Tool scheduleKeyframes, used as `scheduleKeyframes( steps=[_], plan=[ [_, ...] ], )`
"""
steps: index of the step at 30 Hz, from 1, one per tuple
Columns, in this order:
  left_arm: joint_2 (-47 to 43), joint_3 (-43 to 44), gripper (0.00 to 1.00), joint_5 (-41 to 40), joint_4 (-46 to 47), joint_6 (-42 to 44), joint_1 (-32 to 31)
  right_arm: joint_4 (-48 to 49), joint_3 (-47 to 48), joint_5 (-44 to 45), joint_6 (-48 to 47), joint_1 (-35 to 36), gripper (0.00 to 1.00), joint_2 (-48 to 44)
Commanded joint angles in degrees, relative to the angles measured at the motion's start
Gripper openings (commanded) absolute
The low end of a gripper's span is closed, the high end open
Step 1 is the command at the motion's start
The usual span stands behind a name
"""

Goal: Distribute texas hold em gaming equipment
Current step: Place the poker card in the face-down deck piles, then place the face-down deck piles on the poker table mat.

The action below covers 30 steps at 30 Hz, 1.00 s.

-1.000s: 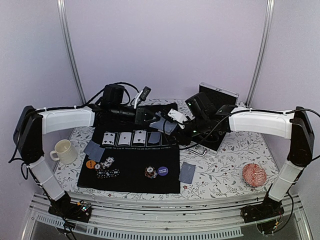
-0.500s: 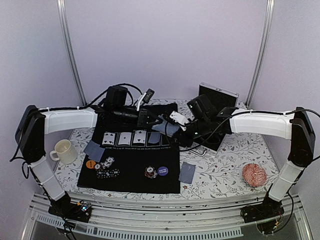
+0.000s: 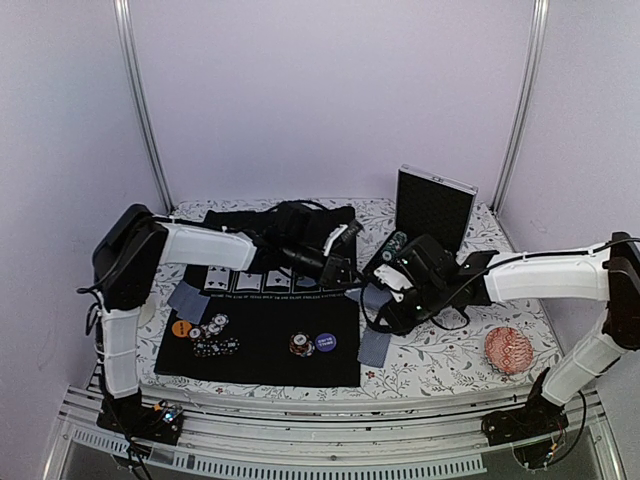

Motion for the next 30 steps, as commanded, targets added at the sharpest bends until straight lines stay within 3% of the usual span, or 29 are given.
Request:
scheduleKeyframes(
  steps=[1, 7, 18, 30],
  plan=[
    [8.49, 7.4, 0.0, 4.41, -3.45, 1.85, -5.51, 1.7, -6.74, 6.05, 11.77, 1.04, 0.37, -7.01],
    [16.46, 15.11, 0.0, 4.61, -4.76, 2.55, -10.25, 0.7, -16.34, 7.29, 20.52, 2.45, 0.36, -12.44],
    [26.21, 25.29, 0.0, 1.98, -11.6, 5.58, -14.97, -6.52, -18.84, 12.36, 29.01, 6.44, 0.37, -11.97],
    [29.33, 28.57, 0.0, 1.06, -14.02, 7.72, -16.68, -8.79, -21.27, 13.75, 37.57, 7.46, 0.63, -11.96]
  ],
)
